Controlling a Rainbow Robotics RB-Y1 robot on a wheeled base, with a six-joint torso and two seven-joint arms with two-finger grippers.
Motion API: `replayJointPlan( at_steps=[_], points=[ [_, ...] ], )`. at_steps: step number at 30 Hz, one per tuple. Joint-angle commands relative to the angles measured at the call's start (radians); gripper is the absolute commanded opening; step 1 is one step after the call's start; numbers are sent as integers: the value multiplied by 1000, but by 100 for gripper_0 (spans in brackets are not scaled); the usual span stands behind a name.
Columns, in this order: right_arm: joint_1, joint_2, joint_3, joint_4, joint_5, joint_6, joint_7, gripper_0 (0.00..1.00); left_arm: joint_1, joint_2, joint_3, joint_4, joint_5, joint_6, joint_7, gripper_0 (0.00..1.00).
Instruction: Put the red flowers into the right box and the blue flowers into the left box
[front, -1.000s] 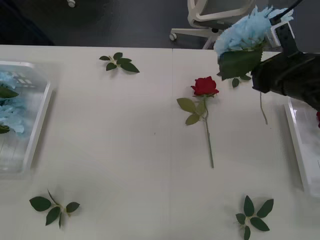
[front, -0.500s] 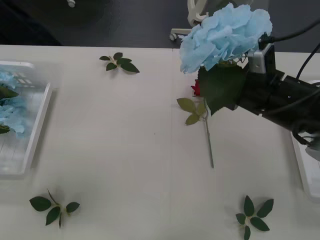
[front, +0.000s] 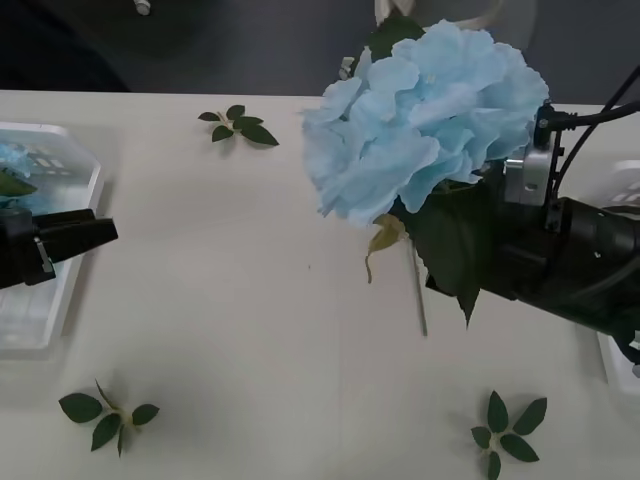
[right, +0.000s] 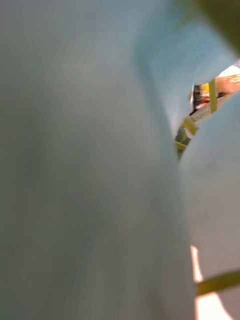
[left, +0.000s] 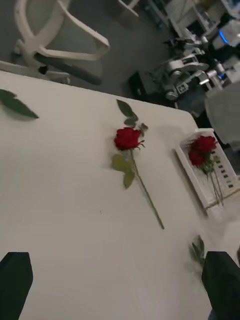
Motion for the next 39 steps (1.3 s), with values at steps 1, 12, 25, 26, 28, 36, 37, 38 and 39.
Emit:
replayJointPlan(
  at_steps=[1, 12, 25, 26, 28, 36, 37, 38, 39],
  points=[
    [-154, 41, 117, -22, -58, -14, -2, 0, -51, -50, -15, 32, 79, 79, -206, 100],
    [-402, 246, 256, 159, -95, -14, -5, 0, -150, -90, -77, 174, 184, 266, -550, 100],
    [-496, 343, 299, 290, -116, -14, -14, 0, -223, -202, -103, 208, 123, 330, -657, 100],
    [-497, 343, 301, 290, -116, -14, -17, 0, -230, -211, -106, 210, 106, 330, -659, 100],
    [-497, 342, 301, 287, -116, -4, -23, 0, -239, -225, -110, 210, 85, 327, -660, 100],
    [-507, 328, 302, 242, -120, 53, -37, 0, -265, -310, -136, 210, 0, 306, -669, 100],
    [-507, 326, 305, 234, -120, 53, -39, 0, -267, -317, -150, 210, -7, 289, -671, 100],
    [-507, 325, 307, 230, -121, 52, -42, 0, -267, -317, -161, 208, -9, 276, -672, 100],
    [-507, 322, 308, 222, -123, 53, -45, 0, -270, -317, -175, 210, -13, 260, -674, 100]
  ],
)
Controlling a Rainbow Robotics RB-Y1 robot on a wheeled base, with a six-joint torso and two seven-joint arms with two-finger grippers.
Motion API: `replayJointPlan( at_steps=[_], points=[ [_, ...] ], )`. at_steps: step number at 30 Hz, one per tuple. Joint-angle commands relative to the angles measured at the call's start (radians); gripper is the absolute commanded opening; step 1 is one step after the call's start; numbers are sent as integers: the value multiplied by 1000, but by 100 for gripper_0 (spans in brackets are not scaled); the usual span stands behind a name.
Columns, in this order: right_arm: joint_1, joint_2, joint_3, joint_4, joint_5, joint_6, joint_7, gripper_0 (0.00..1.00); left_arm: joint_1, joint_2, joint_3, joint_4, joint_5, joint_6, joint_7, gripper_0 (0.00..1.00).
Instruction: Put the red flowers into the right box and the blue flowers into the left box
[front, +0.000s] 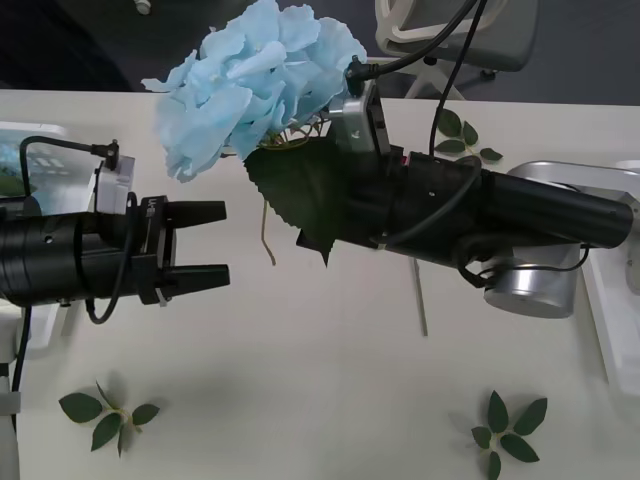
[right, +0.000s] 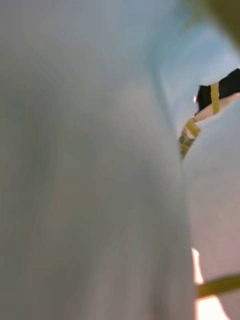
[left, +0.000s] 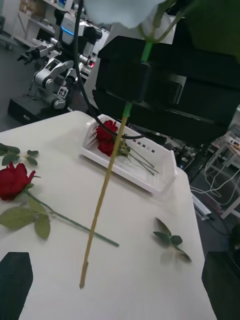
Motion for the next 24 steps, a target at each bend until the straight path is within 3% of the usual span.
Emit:
replayJointPlan(
  at_steps=[1, 17, 21, 24],
  points=[
    [-31, -22, -1, -66, -7, -7, -48, 0, -25, -14, -62, -13, -21, -68, -70, 100],
    [-34, -18, 22, -98, -4, -7, -55, 0, -54, -14, -166, -13, -27, -173, -67, 100],
    [-35, -15, 22, -98, -4, -7, -58, 0, -50, -13, -155, -13, -10, -166, -65, 84],
    [-34, -15, 22, -98, -4, -7, -60, 0, -41, -13, -148, -13, -6, -166, -64, 54]
  ],
)
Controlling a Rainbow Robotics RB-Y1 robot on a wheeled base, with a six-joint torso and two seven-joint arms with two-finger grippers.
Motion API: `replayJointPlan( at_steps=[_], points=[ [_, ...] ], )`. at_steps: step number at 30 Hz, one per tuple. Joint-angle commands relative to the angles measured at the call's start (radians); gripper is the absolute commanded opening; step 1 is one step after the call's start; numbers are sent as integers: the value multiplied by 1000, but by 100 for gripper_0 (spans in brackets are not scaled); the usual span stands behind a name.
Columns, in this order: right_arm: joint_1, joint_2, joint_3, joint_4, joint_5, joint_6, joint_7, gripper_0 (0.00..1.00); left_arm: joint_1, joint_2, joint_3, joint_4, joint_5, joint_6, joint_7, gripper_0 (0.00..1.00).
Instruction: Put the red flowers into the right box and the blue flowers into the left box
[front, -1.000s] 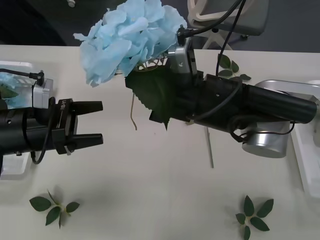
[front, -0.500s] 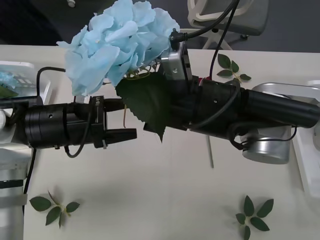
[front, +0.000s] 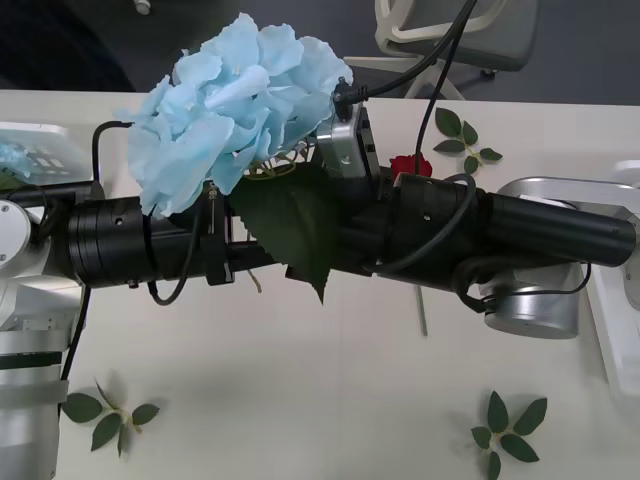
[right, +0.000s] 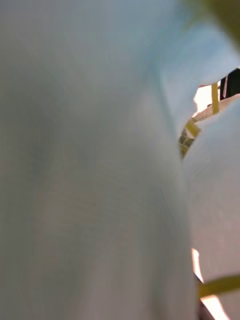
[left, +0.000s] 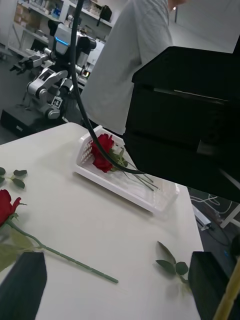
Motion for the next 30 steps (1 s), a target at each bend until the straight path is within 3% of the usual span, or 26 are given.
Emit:
replayJointPlan(
  at_steps=[1, 3, 6, 19, 23, 24, 26, 30],
  points=[
    [-34, -13, -10, -33, -4, -7, -58, 0, -3, 5, 29, -13, 17, 4, -63, 41],
    [-34, -14, -10, -33, -4, -7, -58, 0, 2, 5, 32, -13, 20, 4, -63, 18],
    [-34, -14, -10, -33, -4, -7, -58, 0, 3, 9, 34, -13, 22, 4, -63, 1],
    [-34, -22, -10, -33, -13, -6, -62, 0, 14, 22, 37, -13, 23, 4, -63, 0],
    [-34, -22, -10, -18, -11, -7, -61, 67, 14, 23, 37, -13, 26, 4, -63, 0],
    [-34, -20, -10, -17, -11, -7, -61, 80, 15, 23, 37, -13, 26, 4, -63, 0],
    [-34, -20, -10, -12, -13, -7, -64, 91, 19, 28, 37, -13, 31, 4, -63, 0],
    [-34, -20, -10, -10, -22, -7, -64, 92, 19, 36, 41, -13, 39, 2, -63, 0]
  ],
)
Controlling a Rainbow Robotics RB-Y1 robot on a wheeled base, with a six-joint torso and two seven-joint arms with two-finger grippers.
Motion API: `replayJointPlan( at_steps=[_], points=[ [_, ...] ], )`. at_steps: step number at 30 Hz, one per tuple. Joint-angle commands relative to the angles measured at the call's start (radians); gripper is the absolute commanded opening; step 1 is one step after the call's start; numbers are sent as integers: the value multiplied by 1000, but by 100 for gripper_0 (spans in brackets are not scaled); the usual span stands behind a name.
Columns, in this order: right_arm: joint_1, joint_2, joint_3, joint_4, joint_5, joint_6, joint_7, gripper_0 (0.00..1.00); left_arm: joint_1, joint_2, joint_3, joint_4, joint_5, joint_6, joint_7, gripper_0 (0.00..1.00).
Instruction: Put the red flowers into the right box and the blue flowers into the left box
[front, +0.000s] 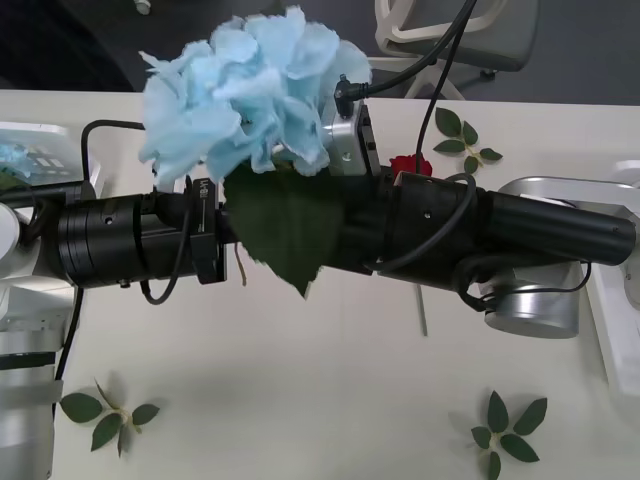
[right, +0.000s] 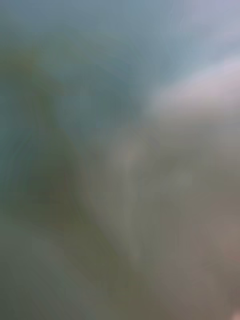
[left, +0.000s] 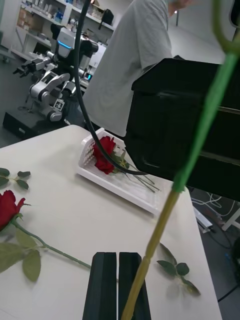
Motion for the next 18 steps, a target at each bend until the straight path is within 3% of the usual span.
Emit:
replayJointPlan(
  at_steps=[1, 14, 18],
  points=[
    [-34, -23, -9, -12, -12, -7, -64, 92, 19, 37, 20, -13, 27, -7, -63, 0],
    [3, -115, -11, -14, -37, -45, -64, 92, 101, 108, 96, -28, 141, -6, -62, 0],
    [77, -164, -83, -29, -46, -42, -68, 92, 156, 137, 158, -79, 138, -6, -48, 0]
  ],
)
